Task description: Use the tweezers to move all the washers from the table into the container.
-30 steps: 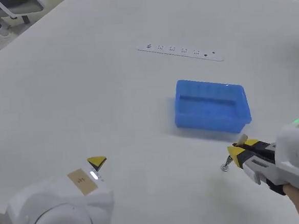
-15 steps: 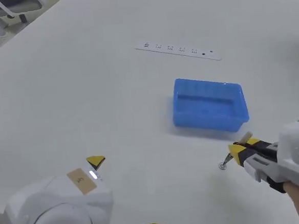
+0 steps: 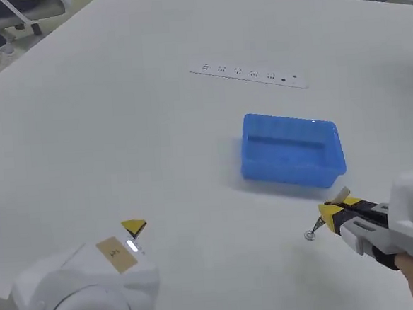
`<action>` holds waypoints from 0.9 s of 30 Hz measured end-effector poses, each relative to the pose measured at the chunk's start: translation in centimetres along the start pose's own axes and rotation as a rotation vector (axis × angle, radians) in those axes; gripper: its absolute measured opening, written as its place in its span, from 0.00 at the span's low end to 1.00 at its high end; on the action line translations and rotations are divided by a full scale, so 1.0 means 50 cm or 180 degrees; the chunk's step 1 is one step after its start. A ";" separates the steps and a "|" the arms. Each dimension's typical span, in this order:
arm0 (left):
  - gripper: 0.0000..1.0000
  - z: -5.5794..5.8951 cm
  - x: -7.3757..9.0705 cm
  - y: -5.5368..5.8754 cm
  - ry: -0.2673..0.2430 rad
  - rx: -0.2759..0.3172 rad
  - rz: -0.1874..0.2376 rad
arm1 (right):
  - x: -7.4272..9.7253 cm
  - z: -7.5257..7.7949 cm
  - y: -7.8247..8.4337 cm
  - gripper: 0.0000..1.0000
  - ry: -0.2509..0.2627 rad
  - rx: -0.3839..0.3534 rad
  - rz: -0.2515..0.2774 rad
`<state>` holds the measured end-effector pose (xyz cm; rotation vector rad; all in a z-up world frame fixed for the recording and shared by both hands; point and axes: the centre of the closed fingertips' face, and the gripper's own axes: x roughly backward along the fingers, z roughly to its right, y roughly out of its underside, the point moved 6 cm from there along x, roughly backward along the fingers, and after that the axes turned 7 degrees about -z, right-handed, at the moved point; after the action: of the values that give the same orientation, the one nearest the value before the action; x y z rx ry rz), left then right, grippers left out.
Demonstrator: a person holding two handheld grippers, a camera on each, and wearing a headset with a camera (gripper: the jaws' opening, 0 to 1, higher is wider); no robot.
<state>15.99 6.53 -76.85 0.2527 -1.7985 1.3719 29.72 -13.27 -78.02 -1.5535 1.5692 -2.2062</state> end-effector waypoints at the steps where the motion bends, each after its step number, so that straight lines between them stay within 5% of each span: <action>1: 0.92 0.000 0.000 0.000 0.0001 0.0001 0.0003 | 0.001 0.000 0.000 0.01 0.0002 0.0010 -0.0002; 27: 0.91 -0.001 -0.002 0.004 -0.0013 -0.0016 -0.0027 | 0.005 -0.012 0.009 0.02 -0.0064 -0.0220 0.0028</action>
<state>15.97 6.60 -77.06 0.2602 -1.8021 1.3616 28.92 -13.23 -78.17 -1.5779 1.6604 -2.1472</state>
